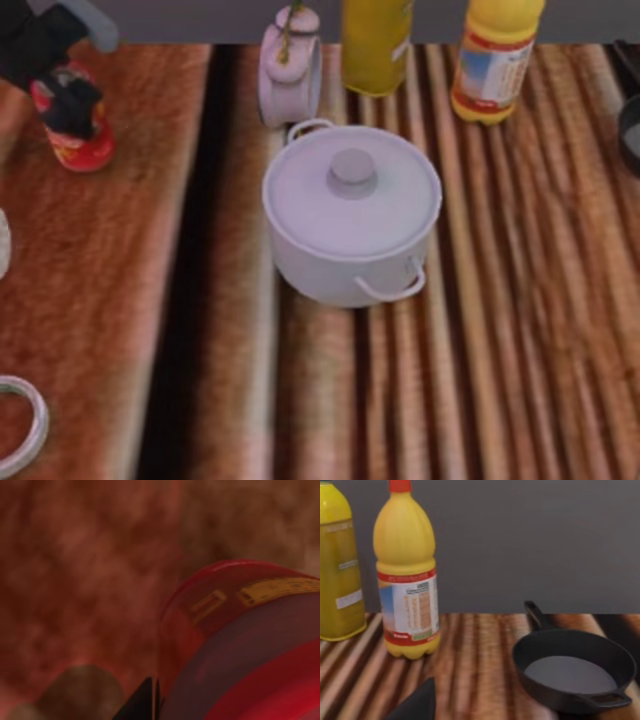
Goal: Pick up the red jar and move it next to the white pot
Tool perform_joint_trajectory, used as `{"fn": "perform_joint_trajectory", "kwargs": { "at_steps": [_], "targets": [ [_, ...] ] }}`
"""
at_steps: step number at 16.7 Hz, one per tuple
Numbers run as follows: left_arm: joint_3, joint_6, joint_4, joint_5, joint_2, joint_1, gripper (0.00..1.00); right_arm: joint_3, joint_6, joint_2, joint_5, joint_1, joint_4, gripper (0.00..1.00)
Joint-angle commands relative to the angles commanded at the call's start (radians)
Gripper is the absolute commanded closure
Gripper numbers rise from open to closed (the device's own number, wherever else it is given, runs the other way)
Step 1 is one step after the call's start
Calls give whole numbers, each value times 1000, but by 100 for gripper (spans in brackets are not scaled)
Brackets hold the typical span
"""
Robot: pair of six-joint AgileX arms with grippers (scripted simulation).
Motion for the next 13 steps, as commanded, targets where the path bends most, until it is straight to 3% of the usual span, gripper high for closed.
{"fn": "perform_joint_trajectory", "kwargs": {
  "at_steps": [5,13],
  "targets": [
    [-263,11,100,-5,-208,16,100,0,0,0,0,0,0,0],
    [-920,11,243,-12,-597,33,100,0,0,0,0,0,0,0]
  ]
}}
